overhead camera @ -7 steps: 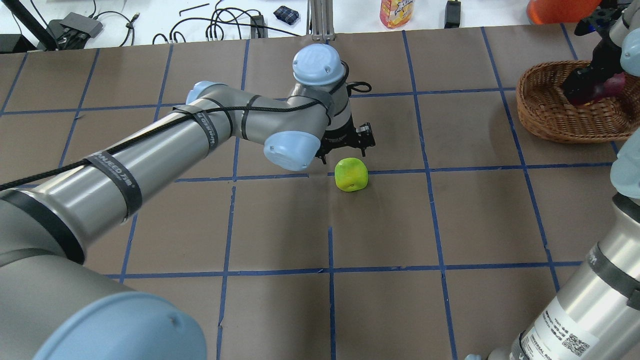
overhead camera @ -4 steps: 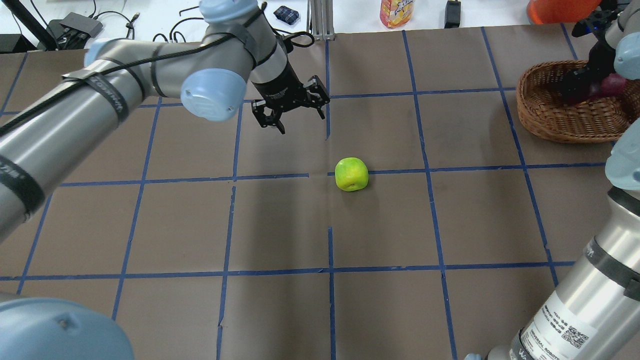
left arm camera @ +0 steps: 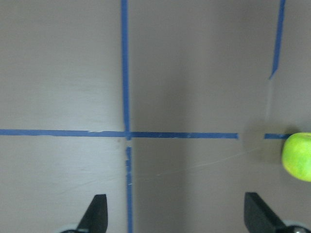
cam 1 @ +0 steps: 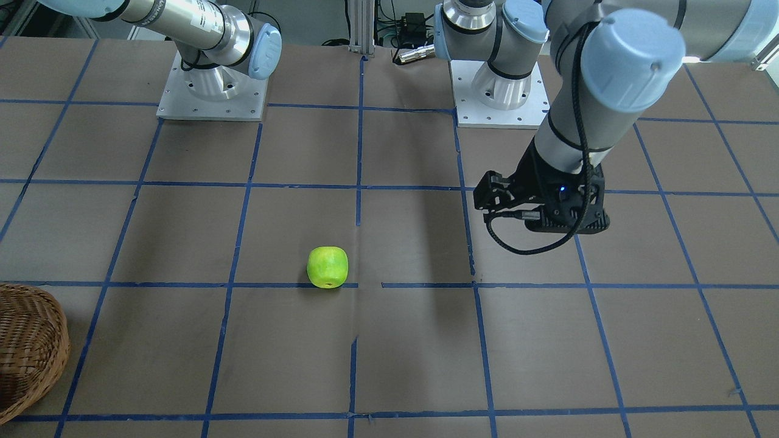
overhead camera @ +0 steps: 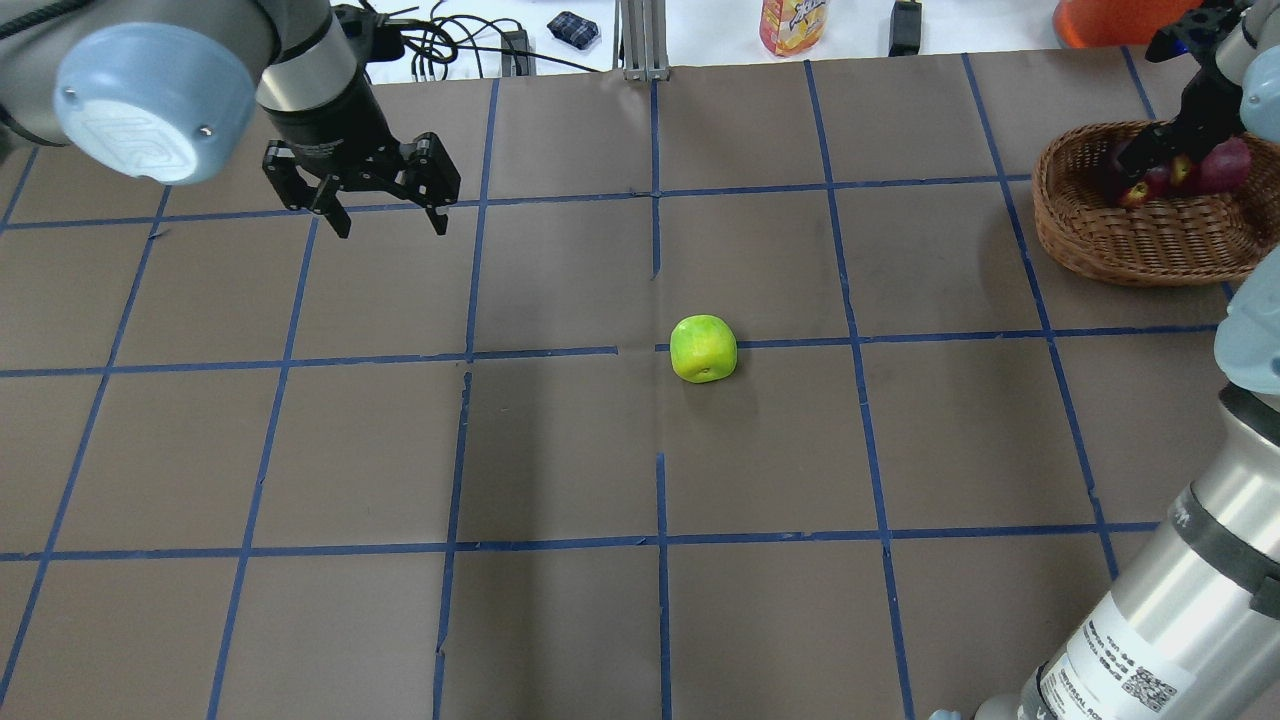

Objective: Put all apples into basket
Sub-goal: 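Open the right gripper over the basket and lift it away, then lower the right gripper onto the green apple and grasp it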

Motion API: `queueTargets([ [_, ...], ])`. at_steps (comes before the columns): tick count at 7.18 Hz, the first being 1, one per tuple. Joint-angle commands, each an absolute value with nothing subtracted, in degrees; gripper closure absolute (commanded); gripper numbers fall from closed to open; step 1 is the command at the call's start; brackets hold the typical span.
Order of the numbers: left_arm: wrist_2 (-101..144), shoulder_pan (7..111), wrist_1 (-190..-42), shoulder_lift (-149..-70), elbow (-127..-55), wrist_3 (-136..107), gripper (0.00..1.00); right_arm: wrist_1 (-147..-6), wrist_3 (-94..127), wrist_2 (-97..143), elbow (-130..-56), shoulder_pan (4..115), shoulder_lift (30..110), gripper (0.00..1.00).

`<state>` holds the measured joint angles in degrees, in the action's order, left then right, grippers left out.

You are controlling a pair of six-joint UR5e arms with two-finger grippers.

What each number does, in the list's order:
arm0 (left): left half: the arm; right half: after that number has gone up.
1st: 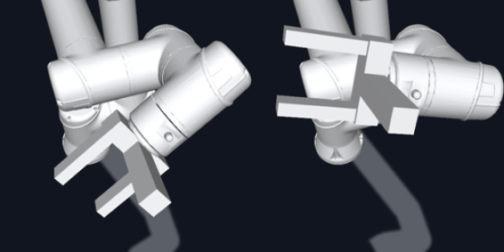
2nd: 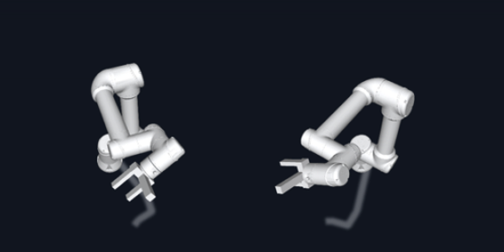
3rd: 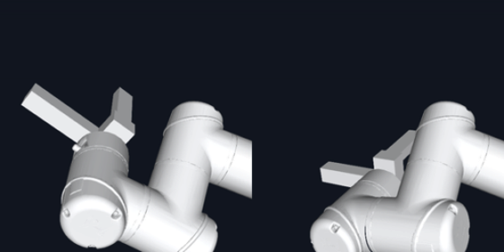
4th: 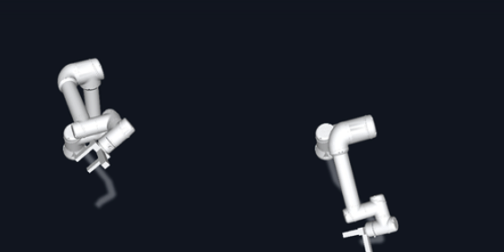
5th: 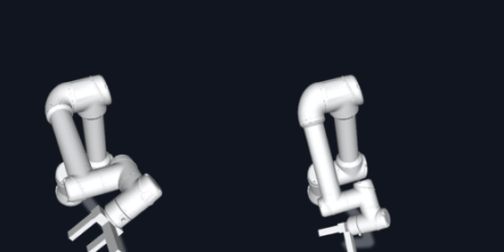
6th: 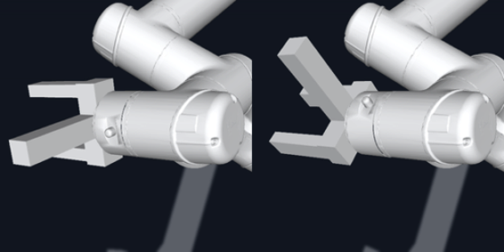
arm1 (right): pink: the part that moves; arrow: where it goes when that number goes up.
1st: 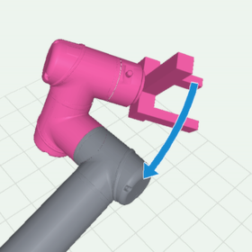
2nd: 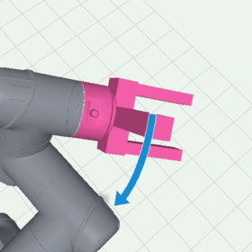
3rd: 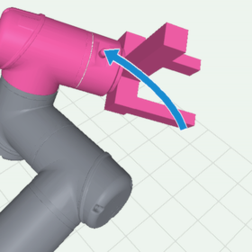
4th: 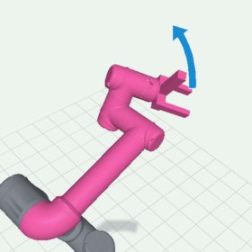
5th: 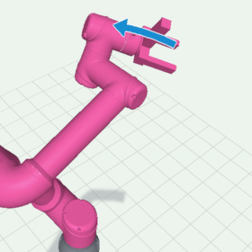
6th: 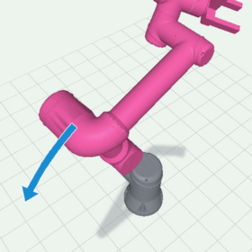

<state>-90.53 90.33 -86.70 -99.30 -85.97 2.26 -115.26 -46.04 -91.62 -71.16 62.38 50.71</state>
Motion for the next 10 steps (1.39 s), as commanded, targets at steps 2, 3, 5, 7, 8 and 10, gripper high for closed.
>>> queueTargets([
  [2, -90.71, 90.18, -89.91, -93.35, -86.13, 4.57, 0.00, -107.33, -40.46, -92.37, -72.06, 71.33, 56.85, 0.00],
  [3, -89.22, 89.22, -89.48, -93.08, -85.96, 4.74, 0.00, -104.79, -33.90, -92.11, -73.72, 75.46, 58.43, 0.00],
  [5, -89.74, 89.21, -89.82, -92.11, -86.04, 4.05, 0.00, -103.09, -19.09, -91.85, -80.29, 85.38, 63.34, 0.00],
  [7, -89.74, 89.56, -89.39, -91.93, -85.70, 2.03, 0.00, -107.11, -4.01, -91.58, -85.41, 95.75, 65.21, 0.05],
  [8, -89.65, 89.56, -89.30, -92.02, -85.35, 1.33, 0.00, -111.40, 1.87, -92.19, -86.65, 101.28, 65.13, 0.04],
  [10, -89.65, 89.56, -89.21, -91.76, -85.96, 1.32, 0.00, -111.53, 12.36, -91.58, -87.88, 104.93, 64.69, 0.02],
])
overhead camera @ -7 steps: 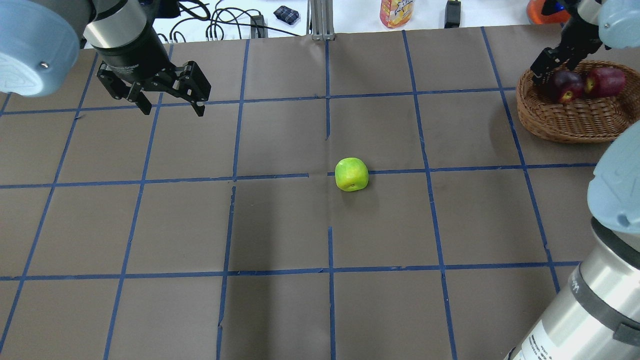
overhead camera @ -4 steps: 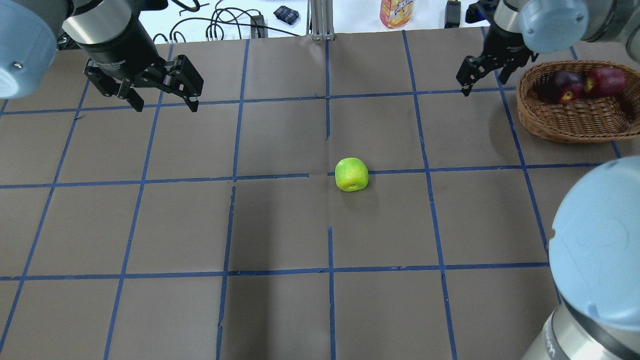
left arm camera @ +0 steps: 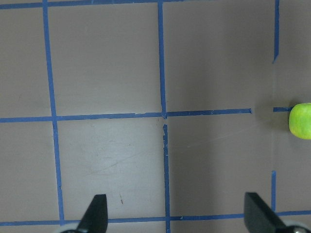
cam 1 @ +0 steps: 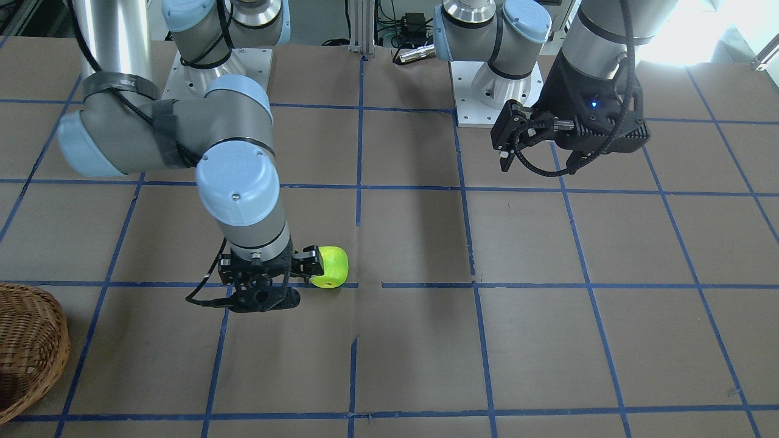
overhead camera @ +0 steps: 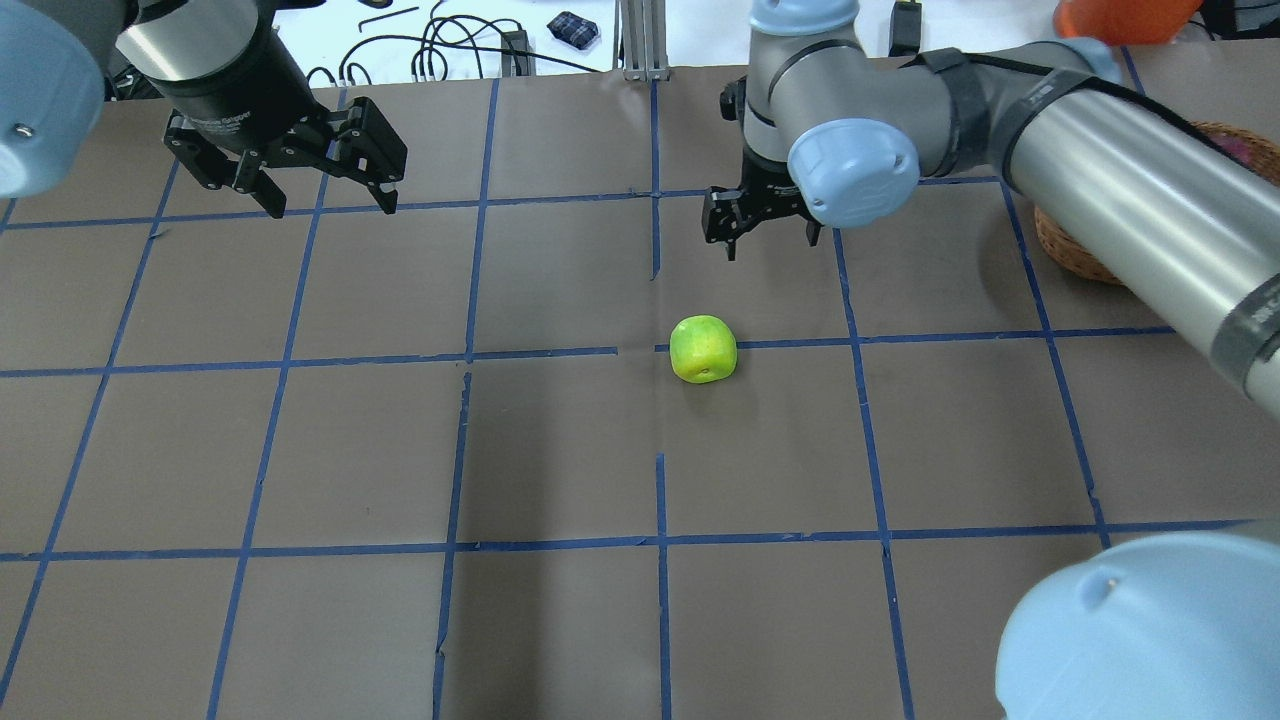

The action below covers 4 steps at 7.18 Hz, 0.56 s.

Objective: Put all apples into basket
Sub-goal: 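Lower the right gripper onto the green apple and grasp it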

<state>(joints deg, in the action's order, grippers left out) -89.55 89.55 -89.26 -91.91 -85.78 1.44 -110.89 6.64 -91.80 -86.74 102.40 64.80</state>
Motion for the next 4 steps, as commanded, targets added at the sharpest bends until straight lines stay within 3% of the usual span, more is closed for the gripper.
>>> queueTargets([
  [1, -89.91, 89.56, -89.30, -91.50, -85.52, 1.23, 0.00, -113.80, 13.78, -91.58, -89.63, 106.42, 64.69, 0.02],
  [4, -89.74, 88.86, -89.74, -91.66, -84.81, 1.23, 0.00, -124.95, 18.54, -91.93, -97.71, 108.72, 64.51, 0.00],
])
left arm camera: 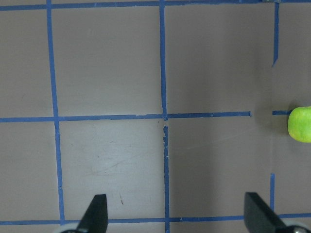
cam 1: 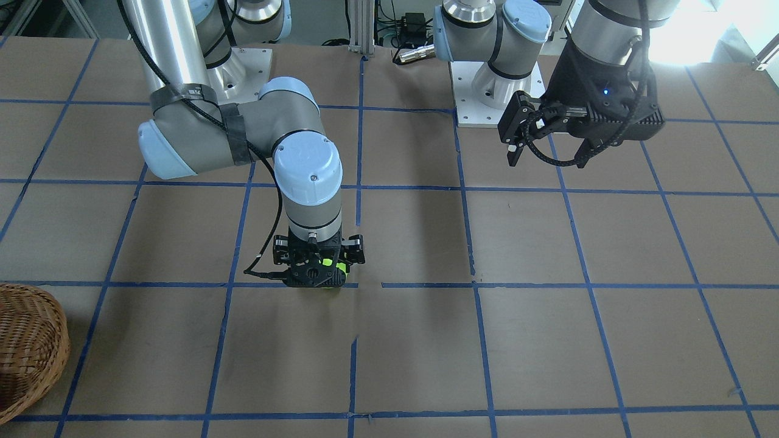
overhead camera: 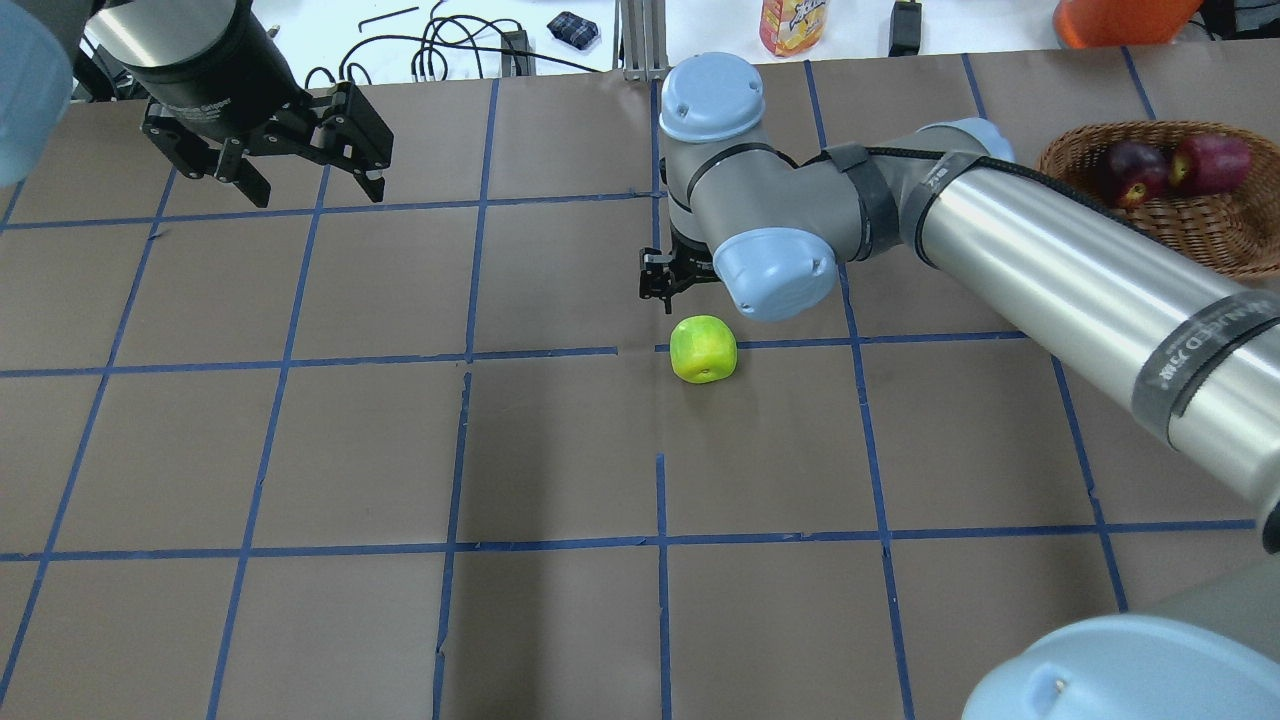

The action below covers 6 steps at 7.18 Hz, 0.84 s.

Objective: Put all apples into basket
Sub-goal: 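Lower the right gripper onto the green apple and grasp it, then carry the green apple with the right gripper to the basket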

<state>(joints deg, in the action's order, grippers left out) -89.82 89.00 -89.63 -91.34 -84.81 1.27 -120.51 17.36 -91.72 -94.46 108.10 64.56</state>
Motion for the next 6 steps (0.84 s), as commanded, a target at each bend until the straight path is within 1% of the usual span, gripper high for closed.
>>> queueTargets([
  [1, -90.08, 88.60, -92.69, -92.37, -84.29, 1.40, 0.00, -126.81, 18.63, -92.11, -99.56, 108.72, 64.51, 0.00],
  [2, -90.09, 88.59, -93.94, -92.81, -83.85, 1.41, 0.00, -127.26, 19.76, -91.94, -101.23, 109.16, 64.69, 0.00],
  [4, -90.09, 88.68, -93.87, -92.90, -83.58, 1.58, 0.00, -134.35, 20.30, -92.37, -102.82, 109.42, 64.07, 0.00],
  [6, -90.09, 88.68, -93.96, -92.99, -83.41, 1.58, 0.00, -135.35, 19.34, -92.90, -103.36, 109.42, 63.55, 0.00],
])
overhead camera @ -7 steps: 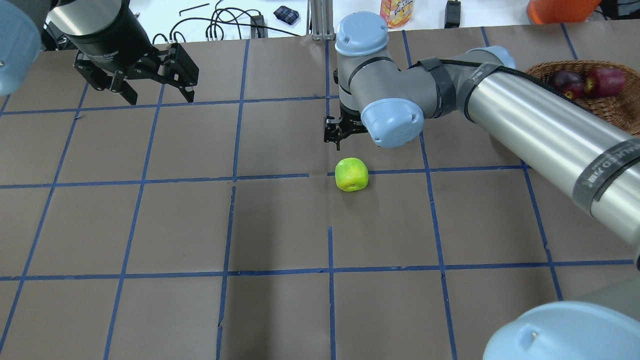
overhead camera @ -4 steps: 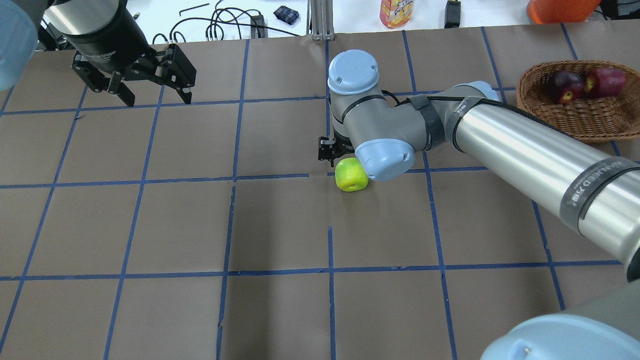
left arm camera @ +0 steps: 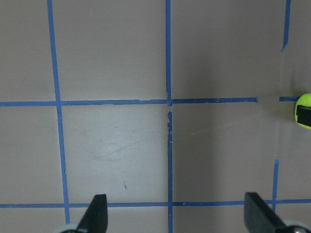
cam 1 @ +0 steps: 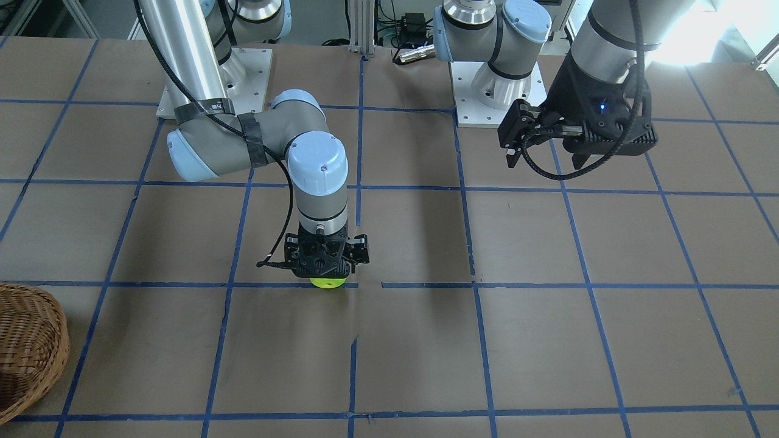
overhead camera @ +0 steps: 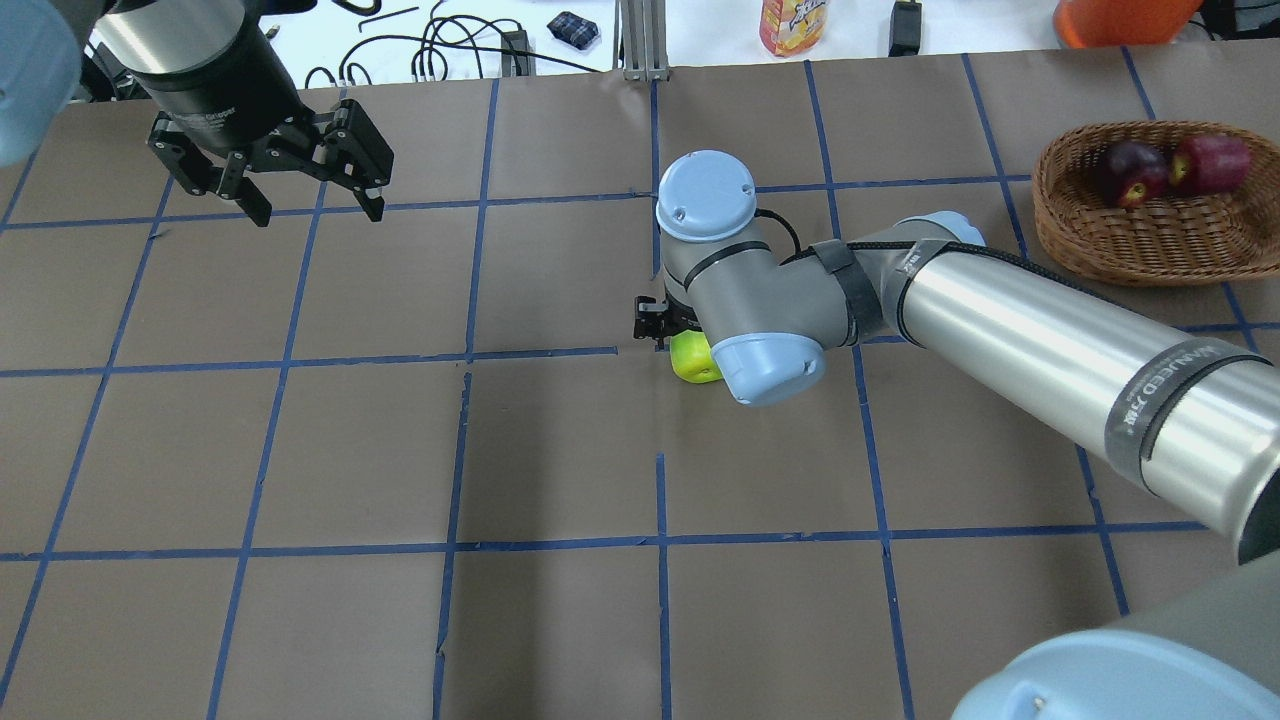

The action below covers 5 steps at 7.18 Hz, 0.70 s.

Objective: Put all apples into basket
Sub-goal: 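Carry the green apple with the right gripper to the basket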

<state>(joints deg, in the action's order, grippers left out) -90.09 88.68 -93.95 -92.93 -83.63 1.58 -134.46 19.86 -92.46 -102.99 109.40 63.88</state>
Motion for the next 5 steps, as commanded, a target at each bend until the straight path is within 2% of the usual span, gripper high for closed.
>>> queueTargets([
  [1, -90.09, 88.68, -94.04, -93.08, -83.67, 1.58, 0.00, -135.44, 19.34, -92.90, -104.14, 109.42, 63.54, 0.01],
  [3, -90.00, 88.95, -93.69, -93.25, -83.50, 1.49, 0.00, -137.62, 19.25, -93.60, -105.29, 109.42, 63.55, 0.01],
  [5, -90.09, 88.86, -93.60, -93.25, -83.84, 1.49, 0.00, -137.90, 18.99, -93.52, -104.60, 108.99, 63.89, 0.48],
])
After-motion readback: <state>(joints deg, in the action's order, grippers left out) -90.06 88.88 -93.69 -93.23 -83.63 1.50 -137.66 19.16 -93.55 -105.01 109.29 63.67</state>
